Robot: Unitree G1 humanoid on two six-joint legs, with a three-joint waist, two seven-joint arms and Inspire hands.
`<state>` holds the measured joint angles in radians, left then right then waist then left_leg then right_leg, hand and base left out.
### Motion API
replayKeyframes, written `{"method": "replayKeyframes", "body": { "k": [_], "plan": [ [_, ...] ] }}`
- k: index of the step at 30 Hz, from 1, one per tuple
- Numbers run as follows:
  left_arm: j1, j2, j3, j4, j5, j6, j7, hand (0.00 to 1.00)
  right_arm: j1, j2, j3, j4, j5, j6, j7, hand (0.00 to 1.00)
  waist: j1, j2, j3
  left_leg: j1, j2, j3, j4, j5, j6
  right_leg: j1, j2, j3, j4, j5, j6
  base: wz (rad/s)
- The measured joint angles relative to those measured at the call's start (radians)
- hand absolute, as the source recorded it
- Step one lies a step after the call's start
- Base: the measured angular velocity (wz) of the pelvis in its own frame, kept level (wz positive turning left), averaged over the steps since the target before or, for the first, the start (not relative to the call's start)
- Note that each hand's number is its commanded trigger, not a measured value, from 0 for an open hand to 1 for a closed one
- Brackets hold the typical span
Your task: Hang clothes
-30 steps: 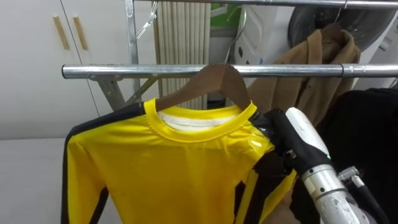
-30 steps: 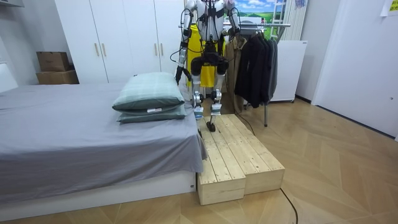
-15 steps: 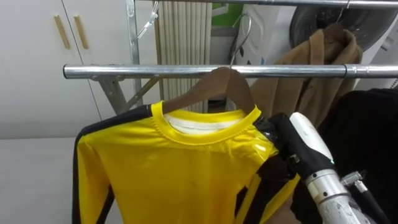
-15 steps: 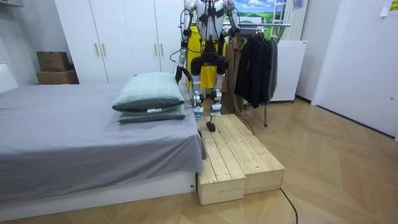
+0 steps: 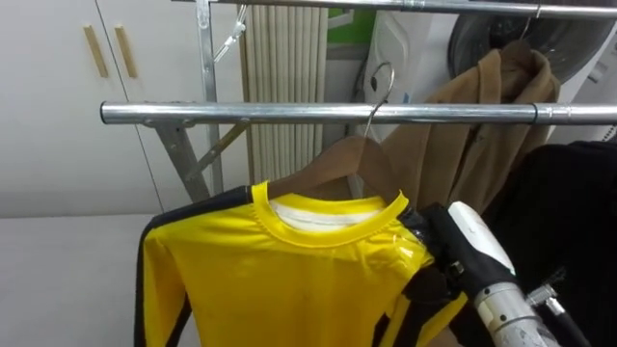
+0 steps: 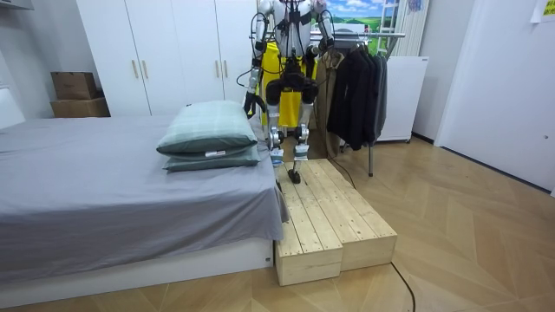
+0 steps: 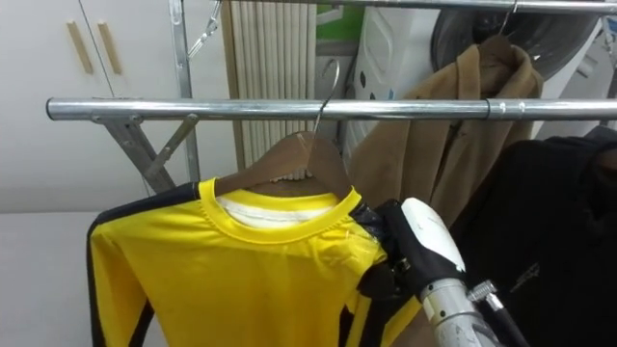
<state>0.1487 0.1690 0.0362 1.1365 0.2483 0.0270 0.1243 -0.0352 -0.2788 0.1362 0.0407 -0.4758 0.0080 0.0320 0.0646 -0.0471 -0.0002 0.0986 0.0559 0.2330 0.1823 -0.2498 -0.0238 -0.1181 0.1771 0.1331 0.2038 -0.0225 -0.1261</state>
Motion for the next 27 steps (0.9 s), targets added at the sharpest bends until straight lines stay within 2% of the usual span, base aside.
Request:
{"method": "replayKeyframes", "body": {
  "k": [8, 11, 15, 23, 27],
  "plan": [
    [0.003, 0.001, 0.003, -0.001, 0.001, -0.004, -0.001, 0.00, 0.000, -0.001, 0.000, 0.033, 0.005, 0.005, 0.078, 1.00, 0.002, -0.001, 0.0002, 0.000, 0.001, -0.003, 0.000, 0.000, 0.000, 0.000, 0.002, 0.003, 0.000, -0.001, 0.002, 0.00],
    [0.005, 0.004, 0.010, -0.003, 0.001, -0.004, -0.003, 0.00, 0.000, 0.000, 0.000, 0.033, 0.009, 0.006, 0.095, 1.00, 0.002, -0.007, -0.0001, 0.002, -0.002, -0.019, 0.004, 0.000, 0.000, 0.003, 0.004, 0.006, 0.000, -0.001, 0.001, 0.00],
    [0.009, 0.006, 0.022, -0.014, 0.001, -0.004, -0.003, 0.00, 0.000, 0.000, 0.000, 0.034, 0.016, 0.007, 0.116, 1.00, 0.001, -0.017, 0.0013, 0.003, -0.002, -0.020, 0.006, 0.000, 0.000, 0.007, 0.003, 0.006, -0.002, -0.002, 0.003, 0.00],
    [0.013, 0.006, 0.021, -0.019, -0.002, -0.004, -0.003, 0.00, 0.000, 0.004, 0.000, 0.077, 0.036, 0.003, 0.123, 1.00, 0.001, -0.017, 0.0017, 0.012, -0.002, -0.021, 0.003, 0.000, 0.001, 0.016, 0.003, 0.006, -0.003, -0.002, 0.005, 0.00],
    [0.029, 0.005, 0.021, -0.044, -0.004, -0.004, -0.003, 0.00, -0.001, 0.009, -0.001, 0.112, 0.042, -0.014, 0.108, 1.00, 0.003, -0.015, 0.0029, 0.018, -0.002, -0.022, 0.003, -0.001, 0.002, 0.023, 0.003, 0.003, -0.003, -0.004, 0.006, 0.00]
  ]
}}
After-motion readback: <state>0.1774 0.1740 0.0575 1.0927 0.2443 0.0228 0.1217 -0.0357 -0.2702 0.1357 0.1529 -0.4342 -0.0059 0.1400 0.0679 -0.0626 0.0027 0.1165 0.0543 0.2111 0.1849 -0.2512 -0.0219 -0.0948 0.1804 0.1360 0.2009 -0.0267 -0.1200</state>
